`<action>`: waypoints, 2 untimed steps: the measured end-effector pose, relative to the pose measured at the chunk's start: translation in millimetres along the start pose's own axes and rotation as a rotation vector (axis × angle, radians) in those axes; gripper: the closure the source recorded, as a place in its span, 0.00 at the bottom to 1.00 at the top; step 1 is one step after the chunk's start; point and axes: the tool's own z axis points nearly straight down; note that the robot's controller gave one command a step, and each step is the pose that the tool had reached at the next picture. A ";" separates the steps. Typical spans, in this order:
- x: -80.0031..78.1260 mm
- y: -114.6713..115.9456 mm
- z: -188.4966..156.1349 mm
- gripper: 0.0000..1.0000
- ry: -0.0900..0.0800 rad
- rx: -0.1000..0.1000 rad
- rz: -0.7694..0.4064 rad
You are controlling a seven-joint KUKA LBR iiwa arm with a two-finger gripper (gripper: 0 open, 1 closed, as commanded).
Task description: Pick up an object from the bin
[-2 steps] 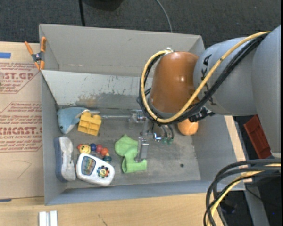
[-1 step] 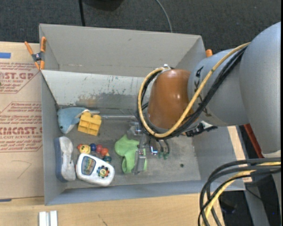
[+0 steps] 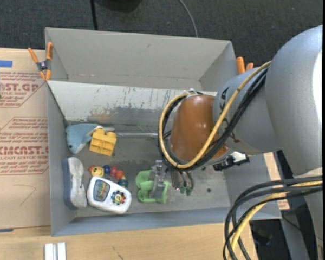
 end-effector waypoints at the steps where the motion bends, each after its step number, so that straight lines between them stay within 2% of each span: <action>1: 0.0 0.0 0.0 1.00 0.000 0.000 0.000; 2: 0.6 0.3 -37.1 1.00 0.010 0.002 -0.012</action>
Offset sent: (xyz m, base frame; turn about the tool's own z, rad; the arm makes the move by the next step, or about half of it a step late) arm 0.0085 0.0018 0.1627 -0.0485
